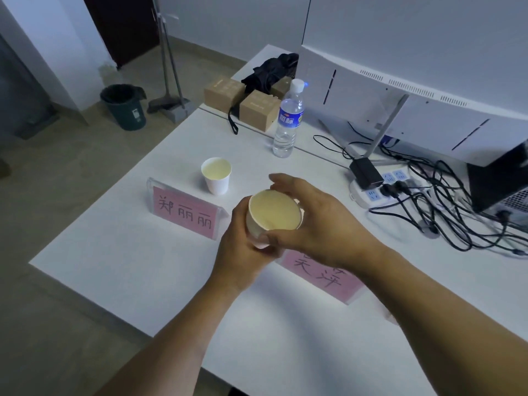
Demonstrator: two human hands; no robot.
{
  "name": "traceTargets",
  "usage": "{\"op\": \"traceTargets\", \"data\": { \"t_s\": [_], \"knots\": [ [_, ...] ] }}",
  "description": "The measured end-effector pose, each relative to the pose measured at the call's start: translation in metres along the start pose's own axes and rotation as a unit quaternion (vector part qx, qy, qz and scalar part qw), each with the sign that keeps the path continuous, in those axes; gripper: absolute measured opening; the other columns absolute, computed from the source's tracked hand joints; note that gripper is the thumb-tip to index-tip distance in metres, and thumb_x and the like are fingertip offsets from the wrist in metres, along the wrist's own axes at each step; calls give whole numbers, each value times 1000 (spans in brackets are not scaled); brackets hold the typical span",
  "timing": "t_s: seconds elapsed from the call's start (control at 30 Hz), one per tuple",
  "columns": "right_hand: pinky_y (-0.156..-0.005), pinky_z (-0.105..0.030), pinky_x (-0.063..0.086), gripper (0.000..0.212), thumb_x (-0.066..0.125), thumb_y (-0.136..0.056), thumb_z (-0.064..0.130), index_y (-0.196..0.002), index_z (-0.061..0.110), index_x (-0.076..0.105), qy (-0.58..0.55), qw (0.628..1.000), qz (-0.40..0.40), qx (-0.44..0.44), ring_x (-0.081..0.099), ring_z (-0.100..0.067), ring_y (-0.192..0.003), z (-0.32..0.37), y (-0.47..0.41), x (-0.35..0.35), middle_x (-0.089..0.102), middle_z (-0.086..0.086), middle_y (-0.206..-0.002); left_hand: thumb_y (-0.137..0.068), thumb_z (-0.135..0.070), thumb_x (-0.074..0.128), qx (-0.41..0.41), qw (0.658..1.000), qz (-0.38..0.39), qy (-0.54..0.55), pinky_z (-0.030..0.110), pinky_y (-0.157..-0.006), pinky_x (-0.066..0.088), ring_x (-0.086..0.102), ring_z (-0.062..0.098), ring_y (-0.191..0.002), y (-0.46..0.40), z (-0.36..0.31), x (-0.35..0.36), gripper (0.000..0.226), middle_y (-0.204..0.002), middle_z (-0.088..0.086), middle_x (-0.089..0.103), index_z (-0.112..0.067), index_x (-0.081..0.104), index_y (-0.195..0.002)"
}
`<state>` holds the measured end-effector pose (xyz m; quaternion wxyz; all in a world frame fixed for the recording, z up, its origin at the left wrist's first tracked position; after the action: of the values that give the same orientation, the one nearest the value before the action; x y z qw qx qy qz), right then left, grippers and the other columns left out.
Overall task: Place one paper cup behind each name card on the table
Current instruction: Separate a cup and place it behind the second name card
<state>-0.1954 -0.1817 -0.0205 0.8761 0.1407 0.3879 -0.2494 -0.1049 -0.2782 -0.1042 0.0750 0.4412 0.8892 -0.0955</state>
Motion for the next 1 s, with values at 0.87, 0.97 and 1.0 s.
{"op": "traceTargets", "data": {
  "t_s": [0.87, 0.97, 1.0],
  "knots": [
    [-96, -35, 37, 101, 82, -67, 38, -147, 28, 21, 22, 972, -61, 227, 48, -25, -122, -193, 17, -11, 45, 4, -144, -54, -40, 85, -38, 998, 49, -2, 3, -73, 43, 51, -4, -107, 9, -3, 40, 78, -113, -31, 48, -51, 34, -113],
    [-96, -35, 38, 101, 81, -68, 38, -148, 28, 21, 25, 970, -54, 235, 48, -25, -123, -198, 18, -4, 45, 4, -144, -52, -44, 82, -40, 998, 52, -3, 2, -72, 43, 50, -6, -106, 11, -5, 41, 77, -112, -31, 48, -51, 35, -112],
    [-97, -36, 38, 101, 81, -68, 38, -148, 27, 21, 25, 970, -51, 238, 48, -25, -123, -200, 18, -2, 45, 4, -144, -50, -47, 80, -42, 998, 53, -2, 2, -72, 43, 51, -4, -106, 12, -6, 41, 77, -112, -30, 48, -50, 35, -112]
  ]
}}
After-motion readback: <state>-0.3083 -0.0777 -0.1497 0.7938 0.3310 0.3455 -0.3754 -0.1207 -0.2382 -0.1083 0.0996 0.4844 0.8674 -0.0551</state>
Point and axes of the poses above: each hand's wrist, its own y-axis away from the middle knuckle, its own x-axis out of the palm, z = x × y, the point moved 4 cm from there along -y, towards the middle knuckle
